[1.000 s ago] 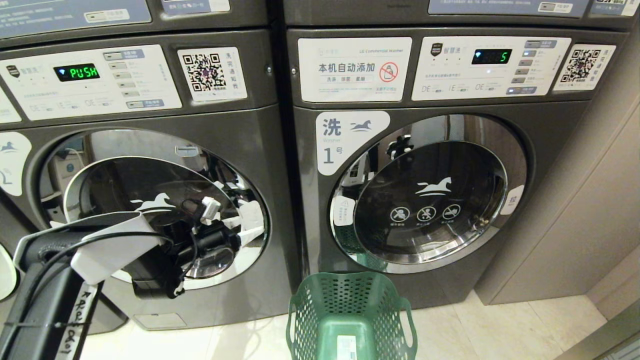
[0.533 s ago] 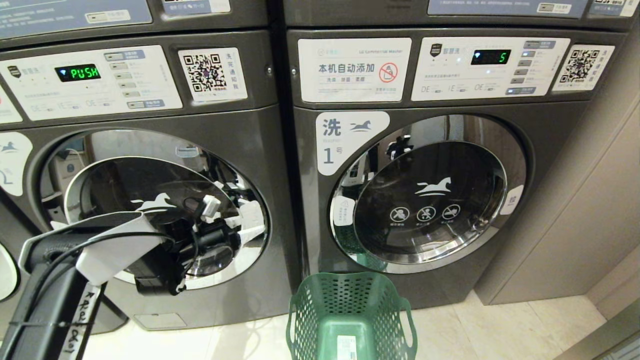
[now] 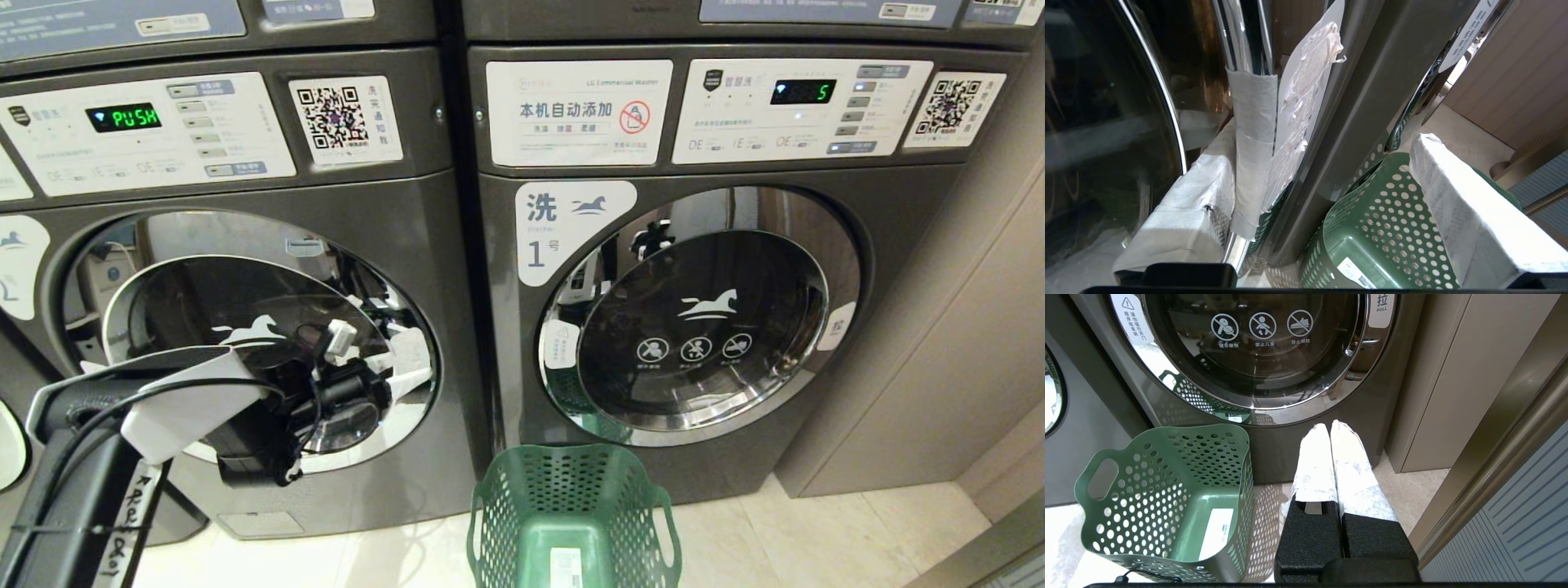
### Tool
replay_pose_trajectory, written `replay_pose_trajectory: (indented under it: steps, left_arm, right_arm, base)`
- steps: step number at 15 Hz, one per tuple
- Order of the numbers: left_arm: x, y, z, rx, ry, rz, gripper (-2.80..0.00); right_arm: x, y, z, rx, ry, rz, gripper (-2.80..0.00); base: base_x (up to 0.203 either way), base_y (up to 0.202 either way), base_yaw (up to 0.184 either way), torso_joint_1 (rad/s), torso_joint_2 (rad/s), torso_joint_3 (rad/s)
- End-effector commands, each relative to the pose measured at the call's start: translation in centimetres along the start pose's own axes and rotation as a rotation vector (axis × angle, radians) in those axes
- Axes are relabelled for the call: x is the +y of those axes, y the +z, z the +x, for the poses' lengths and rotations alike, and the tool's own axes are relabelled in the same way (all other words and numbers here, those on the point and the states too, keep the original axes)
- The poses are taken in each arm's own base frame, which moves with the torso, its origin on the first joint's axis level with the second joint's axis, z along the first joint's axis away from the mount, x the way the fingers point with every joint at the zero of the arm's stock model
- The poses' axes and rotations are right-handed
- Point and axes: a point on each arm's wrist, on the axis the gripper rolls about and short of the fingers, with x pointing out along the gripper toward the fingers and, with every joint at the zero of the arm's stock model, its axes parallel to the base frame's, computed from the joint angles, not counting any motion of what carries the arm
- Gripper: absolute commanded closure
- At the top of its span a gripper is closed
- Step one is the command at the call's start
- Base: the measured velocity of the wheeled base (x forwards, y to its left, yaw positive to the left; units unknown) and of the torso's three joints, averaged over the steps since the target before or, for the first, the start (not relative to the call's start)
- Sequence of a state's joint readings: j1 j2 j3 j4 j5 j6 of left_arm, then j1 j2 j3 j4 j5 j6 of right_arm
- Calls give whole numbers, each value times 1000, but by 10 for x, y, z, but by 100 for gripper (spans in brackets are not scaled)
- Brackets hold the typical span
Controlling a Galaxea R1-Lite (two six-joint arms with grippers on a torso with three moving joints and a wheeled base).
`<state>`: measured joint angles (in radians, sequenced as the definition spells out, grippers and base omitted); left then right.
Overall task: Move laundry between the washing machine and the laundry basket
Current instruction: Open the lid of the washing machine
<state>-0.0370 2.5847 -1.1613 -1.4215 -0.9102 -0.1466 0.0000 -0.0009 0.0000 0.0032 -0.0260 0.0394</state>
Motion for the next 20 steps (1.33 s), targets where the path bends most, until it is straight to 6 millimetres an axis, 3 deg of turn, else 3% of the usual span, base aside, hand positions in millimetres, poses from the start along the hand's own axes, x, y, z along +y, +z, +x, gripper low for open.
replay_pose_trajectory:
  steps: [1,9,20]
  left_arm:
    - [-9,2,2,-6,-30,1,-280]
    - [-29,-23,3,37,-122,-53,-280]
    - [-39,-30,11,62,-255,-43,-280]
  right_arm:
    - [0,0,0,1,0,1,0]
    - [0,0,0,1,0,1,0]
    - [0,0,0,1,0,1,0]
  base:
    - [0,0,0,0,0,0]
    - [0,0,0,0,0,0]
    - [0,0,0,0,0,0]
